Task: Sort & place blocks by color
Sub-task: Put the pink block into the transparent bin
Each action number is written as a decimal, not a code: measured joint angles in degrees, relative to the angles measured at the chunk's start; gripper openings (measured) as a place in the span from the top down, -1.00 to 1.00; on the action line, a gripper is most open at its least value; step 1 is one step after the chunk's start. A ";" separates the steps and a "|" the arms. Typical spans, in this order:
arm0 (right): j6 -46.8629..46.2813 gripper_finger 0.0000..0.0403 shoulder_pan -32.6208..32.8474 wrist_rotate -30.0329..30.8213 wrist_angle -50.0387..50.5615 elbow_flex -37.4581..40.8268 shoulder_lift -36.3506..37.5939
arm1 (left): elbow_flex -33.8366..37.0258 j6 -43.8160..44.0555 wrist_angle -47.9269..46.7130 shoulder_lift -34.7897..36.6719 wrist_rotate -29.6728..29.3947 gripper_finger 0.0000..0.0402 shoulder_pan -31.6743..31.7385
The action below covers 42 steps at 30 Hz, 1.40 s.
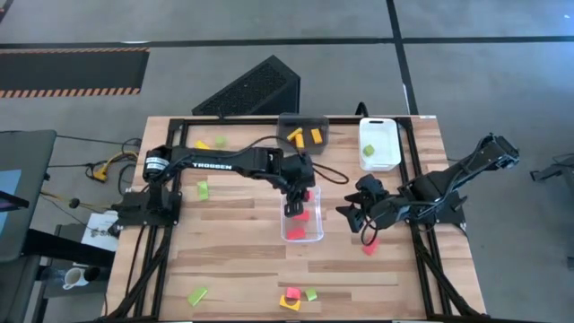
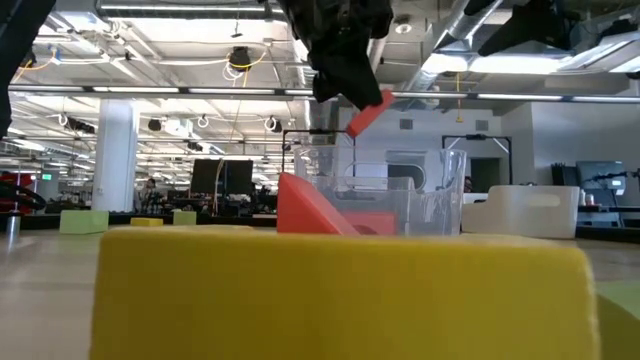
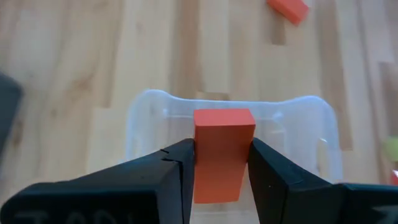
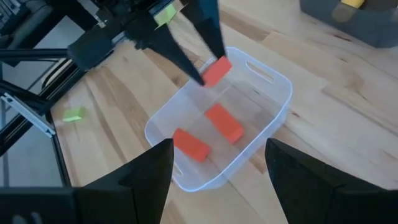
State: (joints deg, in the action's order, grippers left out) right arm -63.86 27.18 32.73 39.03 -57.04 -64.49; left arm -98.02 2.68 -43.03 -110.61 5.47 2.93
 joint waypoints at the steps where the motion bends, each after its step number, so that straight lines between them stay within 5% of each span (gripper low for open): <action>1: 0.02 -0.37 0.00 0.00 0.02 0.00 0.00 | 0.00 0.11 0.21 0.00 -0.43 0.54 0.17; 16: 0.90 -0.37 0.24 -0.09 0.09 0.02 0.00 | -0.64 -0.12 -4.77 0.19 -1.25 -0.22 2.16; 28: -0.95 -0.37 0.24 -10.91 2.87 0.04 0.00 | 3.76 3.40 -14.16 16.94 -14.01 -0.24 2.52; 42: -45.71 -0.37 6.37 -22.91 28.29 0.07 -7.10 | 34.72 21.03 0.82 41.48 -19.39 -0.22 -0.36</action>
State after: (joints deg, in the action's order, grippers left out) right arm -109.57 33.55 9.82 67.32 -56.97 -71.59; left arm -63.29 23.71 -42.21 -69.13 -13.93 2.57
